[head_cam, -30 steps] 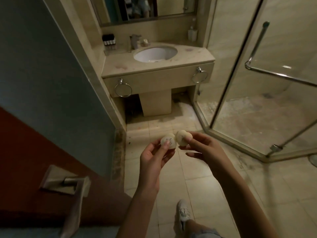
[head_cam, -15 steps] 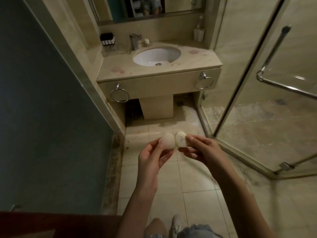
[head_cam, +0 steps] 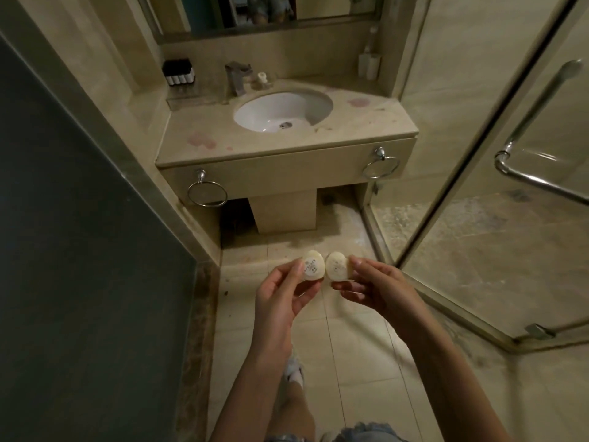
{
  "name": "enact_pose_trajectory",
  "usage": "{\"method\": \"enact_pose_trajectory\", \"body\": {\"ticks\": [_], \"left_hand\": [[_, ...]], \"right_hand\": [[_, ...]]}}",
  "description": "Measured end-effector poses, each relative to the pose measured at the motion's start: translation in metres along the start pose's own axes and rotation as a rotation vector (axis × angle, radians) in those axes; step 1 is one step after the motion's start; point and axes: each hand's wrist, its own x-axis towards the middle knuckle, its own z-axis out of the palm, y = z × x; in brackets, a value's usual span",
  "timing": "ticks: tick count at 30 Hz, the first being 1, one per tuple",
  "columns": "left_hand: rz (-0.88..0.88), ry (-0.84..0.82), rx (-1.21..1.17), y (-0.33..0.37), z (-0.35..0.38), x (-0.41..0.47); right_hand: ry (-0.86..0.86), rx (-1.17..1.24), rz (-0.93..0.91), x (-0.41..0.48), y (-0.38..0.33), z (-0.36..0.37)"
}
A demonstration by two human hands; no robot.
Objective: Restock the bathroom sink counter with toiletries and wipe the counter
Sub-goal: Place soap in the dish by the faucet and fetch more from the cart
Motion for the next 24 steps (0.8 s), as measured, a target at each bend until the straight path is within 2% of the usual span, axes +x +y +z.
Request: {"method": "enact_pose_trajectory", "body": {"ticks": [13, 24], "left_hand": [[0.048, -0.049, -0.005, 0.114, 0.012, 0.188], [-0.046, -0.013, 0.019, 0.138, 0.027, 0.281]], "right_hand": [[-0.004, -0.039, -0.075, 0.18, -0.096, 0.067], [0.004, 0.016, -0.05, 0.27, -0.127, 0.07]]}}
